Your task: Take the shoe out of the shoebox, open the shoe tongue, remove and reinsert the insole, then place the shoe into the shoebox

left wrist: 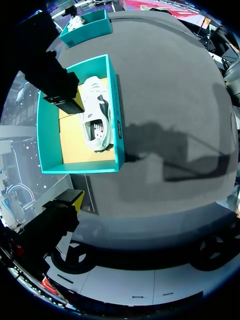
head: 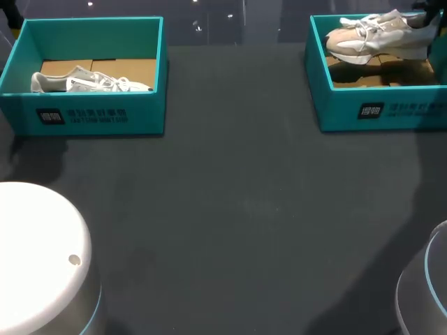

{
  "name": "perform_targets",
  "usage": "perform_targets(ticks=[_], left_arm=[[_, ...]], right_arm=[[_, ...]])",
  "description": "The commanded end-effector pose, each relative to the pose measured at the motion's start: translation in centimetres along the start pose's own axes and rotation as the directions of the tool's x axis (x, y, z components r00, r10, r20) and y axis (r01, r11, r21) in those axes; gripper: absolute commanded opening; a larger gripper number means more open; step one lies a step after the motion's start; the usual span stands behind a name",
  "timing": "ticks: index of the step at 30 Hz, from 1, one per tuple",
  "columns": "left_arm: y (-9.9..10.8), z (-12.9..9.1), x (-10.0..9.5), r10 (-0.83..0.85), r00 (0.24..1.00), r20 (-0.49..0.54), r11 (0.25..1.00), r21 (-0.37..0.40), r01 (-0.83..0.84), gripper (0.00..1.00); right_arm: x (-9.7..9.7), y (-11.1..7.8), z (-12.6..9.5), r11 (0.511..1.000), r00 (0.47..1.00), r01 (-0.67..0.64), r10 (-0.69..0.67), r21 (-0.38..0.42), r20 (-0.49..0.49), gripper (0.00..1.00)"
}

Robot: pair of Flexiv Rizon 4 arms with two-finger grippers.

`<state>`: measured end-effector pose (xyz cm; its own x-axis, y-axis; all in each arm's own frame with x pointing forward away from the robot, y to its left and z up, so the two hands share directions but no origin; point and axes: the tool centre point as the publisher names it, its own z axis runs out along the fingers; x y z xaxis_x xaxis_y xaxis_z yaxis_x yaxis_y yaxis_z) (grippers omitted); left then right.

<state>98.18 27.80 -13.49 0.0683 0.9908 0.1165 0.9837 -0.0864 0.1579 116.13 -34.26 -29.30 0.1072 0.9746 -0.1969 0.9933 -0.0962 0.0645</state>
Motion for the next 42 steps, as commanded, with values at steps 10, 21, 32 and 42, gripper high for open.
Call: perform_targets(ticks=[10,21,32,42], left_arm=[[-0.1,0.0,0.0,0.001,1.0,-0.002,1.0,-0.002,-0.001,1.0],[-0.1,0.0,0.0,0.001,1.0,-0.002,1.0,-0.002,-0.001,1.0],[-0.1,0.0,0.0,0.001,1.0,-0.002,1.0,-0.002,-0.001,1.0],[-0.1,0.0,0.0,0.001,1.0,-0.002,1.0,-0.002,-0.001,1.0]], right_arm=[[-3.3,-0.3,-6.8,0.999,0.996,-0.002,0.006,-0.05,0.085,0.0],[-3.8,-1.5,-13.2,0.996,0.993,0.024,-0.013,-0.09,0.117,0.0],[-5.2,-2.6,-18.9,0.989,0.991,0.003,0.017,-0.148,0.132,0.0],[-2.7,-7.2,-21.7,0.986,0.986,-0.01,0.037,-0.168,0.16,0.0]])
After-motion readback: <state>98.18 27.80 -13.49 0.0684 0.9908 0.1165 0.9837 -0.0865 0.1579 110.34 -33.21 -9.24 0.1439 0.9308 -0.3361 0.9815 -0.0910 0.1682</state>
